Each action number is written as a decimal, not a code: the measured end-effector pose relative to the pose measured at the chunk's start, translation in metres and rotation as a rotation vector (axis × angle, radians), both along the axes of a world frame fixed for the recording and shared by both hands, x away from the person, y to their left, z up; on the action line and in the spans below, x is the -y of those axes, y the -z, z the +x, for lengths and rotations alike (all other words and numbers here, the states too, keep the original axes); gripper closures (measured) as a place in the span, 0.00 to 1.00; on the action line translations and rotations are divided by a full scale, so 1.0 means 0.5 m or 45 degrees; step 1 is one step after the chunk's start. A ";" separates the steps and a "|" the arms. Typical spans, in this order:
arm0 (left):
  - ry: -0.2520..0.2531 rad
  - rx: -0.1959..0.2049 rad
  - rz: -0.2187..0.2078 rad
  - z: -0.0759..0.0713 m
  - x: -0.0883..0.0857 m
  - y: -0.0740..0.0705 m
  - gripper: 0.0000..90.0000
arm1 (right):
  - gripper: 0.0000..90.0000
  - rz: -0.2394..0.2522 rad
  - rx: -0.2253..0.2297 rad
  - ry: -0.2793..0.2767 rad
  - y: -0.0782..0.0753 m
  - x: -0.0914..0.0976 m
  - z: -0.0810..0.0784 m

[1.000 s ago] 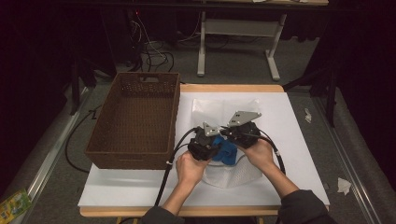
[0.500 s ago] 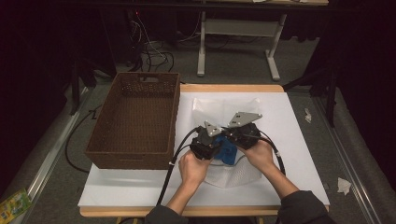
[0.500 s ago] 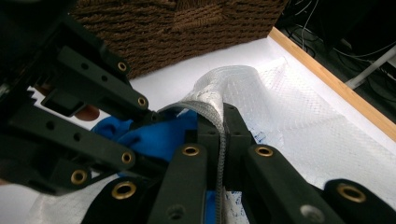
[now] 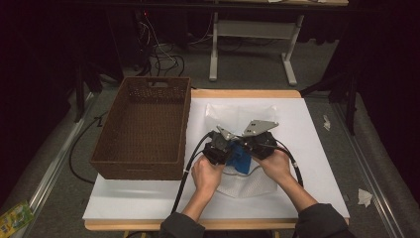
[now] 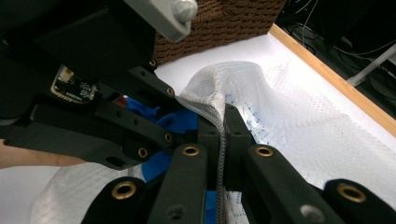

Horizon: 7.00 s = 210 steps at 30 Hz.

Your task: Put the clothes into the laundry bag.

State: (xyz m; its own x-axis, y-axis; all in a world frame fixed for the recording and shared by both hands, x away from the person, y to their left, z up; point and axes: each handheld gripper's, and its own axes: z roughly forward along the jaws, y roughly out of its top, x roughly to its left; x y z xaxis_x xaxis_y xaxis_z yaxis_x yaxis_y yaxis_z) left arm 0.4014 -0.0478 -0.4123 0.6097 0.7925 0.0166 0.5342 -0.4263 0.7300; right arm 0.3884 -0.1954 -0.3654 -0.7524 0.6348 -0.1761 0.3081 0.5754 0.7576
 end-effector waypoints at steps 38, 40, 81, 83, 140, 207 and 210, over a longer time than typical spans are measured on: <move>0.244 -0.069 0.076 -0.074 -0.059 -0.049 0.42 | 0.99 0.001 -0.020 0.056 0.019 0.021 0.010; 0.238 -0.074 0.087 -0.079 -0.069 -0.043 0.42 | 0.99 0.002 -0.018 0.056 0.018 0.021 0.010; 0.291 -0.278 0.230 -0.074 -0.073 0.037 0.90 | 0.99 0.013 -0.018 0.041 0.017 0.018 0.011; 0.316 -0.229 0.162 -0.081 -0.077 0.020 0.90 | 1.00 0.022 -0.022 0.053 0.018 0.019 0.010; 0.076 -0.015 0.134 -0.012 -0.008 0.016 0.72 | 1.00 0.024 0.001 0.024 0.001 0.033 -0.006; 0.163 -0.207 0.133 -0.022 0.039 0.096 0.50 | 1.00 -0.011 -0.047 0.014 0.030 0.017 -0.002; 0.121 -0.165 0.136 -0.013 0.041 0.097 0.58 | 1.00 -0.011 -0.051 0.023 0.030 0.021 -0.002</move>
State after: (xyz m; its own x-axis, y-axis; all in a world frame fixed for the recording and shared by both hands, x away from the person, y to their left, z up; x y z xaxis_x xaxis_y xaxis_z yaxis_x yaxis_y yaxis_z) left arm 0.3948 -0.0681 -0.4608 0.6845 0.7289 0.0141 0.5742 -0.5510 0.6055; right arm 0.3875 -0.2058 -0.3805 -0.7476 0.6467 -0.1513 0.3484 0.5759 0.7396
